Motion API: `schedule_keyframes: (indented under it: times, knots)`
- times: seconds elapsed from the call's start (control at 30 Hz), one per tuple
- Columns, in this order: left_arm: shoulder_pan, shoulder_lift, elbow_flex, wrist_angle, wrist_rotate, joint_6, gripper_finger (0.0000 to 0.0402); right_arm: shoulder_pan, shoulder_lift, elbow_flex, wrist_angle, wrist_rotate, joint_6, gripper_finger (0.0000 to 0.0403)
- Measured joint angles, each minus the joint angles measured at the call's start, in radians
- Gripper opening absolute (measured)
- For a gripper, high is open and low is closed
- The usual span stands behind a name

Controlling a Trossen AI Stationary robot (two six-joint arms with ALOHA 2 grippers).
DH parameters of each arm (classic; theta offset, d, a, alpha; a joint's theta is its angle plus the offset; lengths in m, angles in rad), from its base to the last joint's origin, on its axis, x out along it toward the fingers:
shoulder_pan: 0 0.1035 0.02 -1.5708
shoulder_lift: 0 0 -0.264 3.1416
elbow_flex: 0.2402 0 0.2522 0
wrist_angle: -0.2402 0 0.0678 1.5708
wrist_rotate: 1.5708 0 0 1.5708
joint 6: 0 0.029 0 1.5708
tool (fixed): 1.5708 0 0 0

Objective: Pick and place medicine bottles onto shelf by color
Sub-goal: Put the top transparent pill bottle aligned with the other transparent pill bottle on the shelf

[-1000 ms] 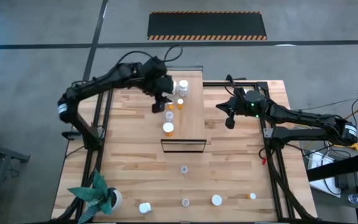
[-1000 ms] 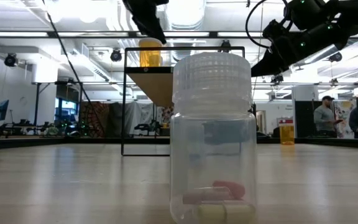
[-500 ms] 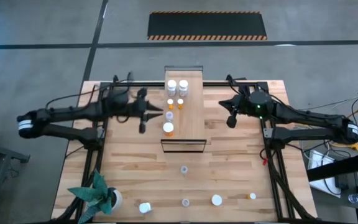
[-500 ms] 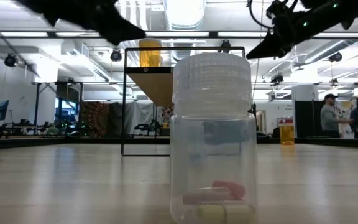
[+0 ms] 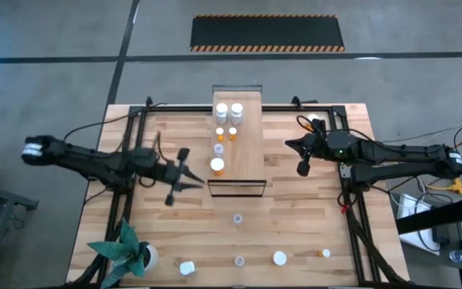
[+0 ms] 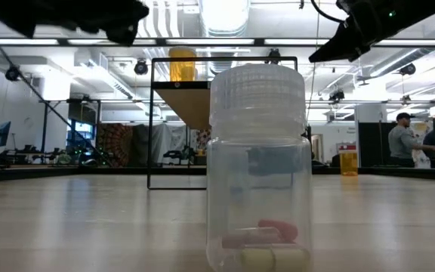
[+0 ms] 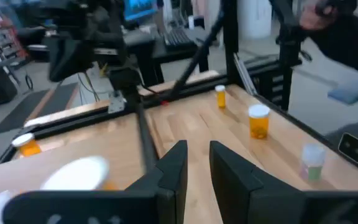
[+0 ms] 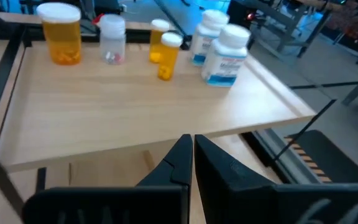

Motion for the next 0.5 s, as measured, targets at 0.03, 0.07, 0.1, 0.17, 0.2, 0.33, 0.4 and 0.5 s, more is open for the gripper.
schedule_keyframes:
  times: [0.03,0.07,0.1,0.17,0.2,0.33,0.4,0.5]
  knots:
    - [-0.042,0.029,0.025,-0.017,-0.046,0.001,0.0049,0.005,0.003,-0.006,0.003,0.000,0.005,0.0009]
    - [-0.080,0.055,0.050,-0.047,-0.091,0.000,0.0049,0.011,0.006,-0.014,0.004,-0.001,0.005,0.0009]
    - [-0.118,0.084,0.074,-0.076,-0.137,-0.004,0.0049,0.015,0.007,-0.025,0.005,-0.001,0.004,0.0009]
    - [-0.191,0.151,0.131,-0.117,-0.216,-0.011,0.0049,0.024,0.007,-0.054,0.027,-0.002,-0.004,0.0009]
    - [-0.223,0.183,0.158,-0.134,-0.255,-0.017,0.0049,0.028,0.005,-0.069,0.049,-0.002,-0.005,0.0009]
    - [-0.292,0.319,0.278,-0.204,-0.332,-0.088,0.0049,0.050,-0.012,-0.146,0.156,-0.008,-0.015,0.0009]
    - [-0.300,0.393,0.333,-0.241,-0.347,-0.151,0.0049,0.061,-0.021,-0.178,0.213,-0.011,-0.020,0.0009]
    - [-0.300,0.489,0.391,-0.272,-0.368,-0.269,0.0049,0.074,-0.027,-0.221,0.292,-0.011,-0.031,0.0009]
